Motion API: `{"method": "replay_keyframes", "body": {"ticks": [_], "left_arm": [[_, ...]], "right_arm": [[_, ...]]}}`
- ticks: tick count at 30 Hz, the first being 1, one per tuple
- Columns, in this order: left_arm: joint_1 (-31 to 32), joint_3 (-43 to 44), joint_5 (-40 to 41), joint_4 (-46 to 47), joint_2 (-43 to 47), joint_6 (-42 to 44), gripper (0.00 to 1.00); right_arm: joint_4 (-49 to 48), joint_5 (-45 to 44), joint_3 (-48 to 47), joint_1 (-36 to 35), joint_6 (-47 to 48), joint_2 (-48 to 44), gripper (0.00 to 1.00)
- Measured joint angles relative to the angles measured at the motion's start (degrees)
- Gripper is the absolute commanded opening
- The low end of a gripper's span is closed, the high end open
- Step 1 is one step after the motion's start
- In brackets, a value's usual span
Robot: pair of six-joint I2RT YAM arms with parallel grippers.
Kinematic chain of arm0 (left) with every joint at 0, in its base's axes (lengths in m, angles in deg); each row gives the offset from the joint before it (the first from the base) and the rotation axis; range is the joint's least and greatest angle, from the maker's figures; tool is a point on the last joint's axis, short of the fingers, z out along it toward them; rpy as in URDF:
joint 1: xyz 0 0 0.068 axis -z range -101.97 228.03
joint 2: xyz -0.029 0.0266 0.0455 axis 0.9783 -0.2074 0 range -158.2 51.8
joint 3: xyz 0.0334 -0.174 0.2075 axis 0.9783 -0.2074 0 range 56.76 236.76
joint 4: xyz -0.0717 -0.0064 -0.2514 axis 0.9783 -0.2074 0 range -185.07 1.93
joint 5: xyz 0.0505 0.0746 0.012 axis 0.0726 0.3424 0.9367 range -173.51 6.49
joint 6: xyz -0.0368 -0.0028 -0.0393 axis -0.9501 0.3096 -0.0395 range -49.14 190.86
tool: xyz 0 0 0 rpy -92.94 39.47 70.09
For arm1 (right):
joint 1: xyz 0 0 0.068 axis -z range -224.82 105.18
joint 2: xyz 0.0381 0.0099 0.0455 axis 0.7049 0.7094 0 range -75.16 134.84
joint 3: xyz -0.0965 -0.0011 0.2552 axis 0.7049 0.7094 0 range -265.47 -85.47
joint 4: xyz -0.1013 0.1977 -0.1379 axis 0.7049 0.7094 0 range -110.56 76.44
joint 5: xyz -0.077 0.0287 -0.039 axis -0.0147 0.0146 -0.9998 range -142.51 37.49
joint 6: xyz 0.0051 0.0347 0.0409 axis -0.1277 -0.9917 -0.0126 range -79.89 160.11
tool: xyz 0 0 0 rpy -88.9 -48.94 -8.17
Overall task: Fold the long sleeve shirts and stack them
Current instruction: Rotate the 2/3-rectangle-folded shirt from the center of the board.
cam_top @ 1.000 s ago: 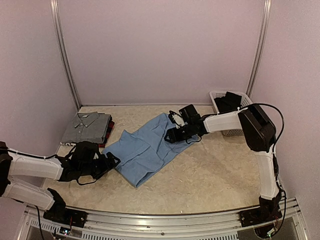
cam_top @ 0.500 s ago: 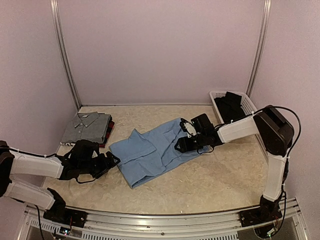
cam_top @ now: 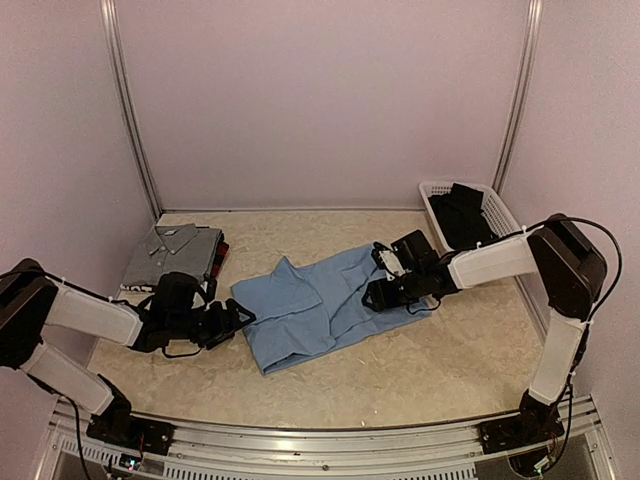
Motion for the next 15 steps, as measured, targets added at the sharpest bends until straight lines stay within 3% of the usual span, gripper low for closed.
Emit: {"method": "replay_keyframes", "body": {"ticks": [7,15], "left_arm": [[0.0,0.0,-3.6,7.2,-4.8,-0.8,0.72],[1.9,-1.0,-4.7,19.5,-11.3,-3.4,0.68]], "right_arm": [[2.4,-1.4,-4.4,0.0,2.5,0.0,0.64],[2.1,-0.1,-4.8,-0.6,2.8,0.0,0.63]]}}
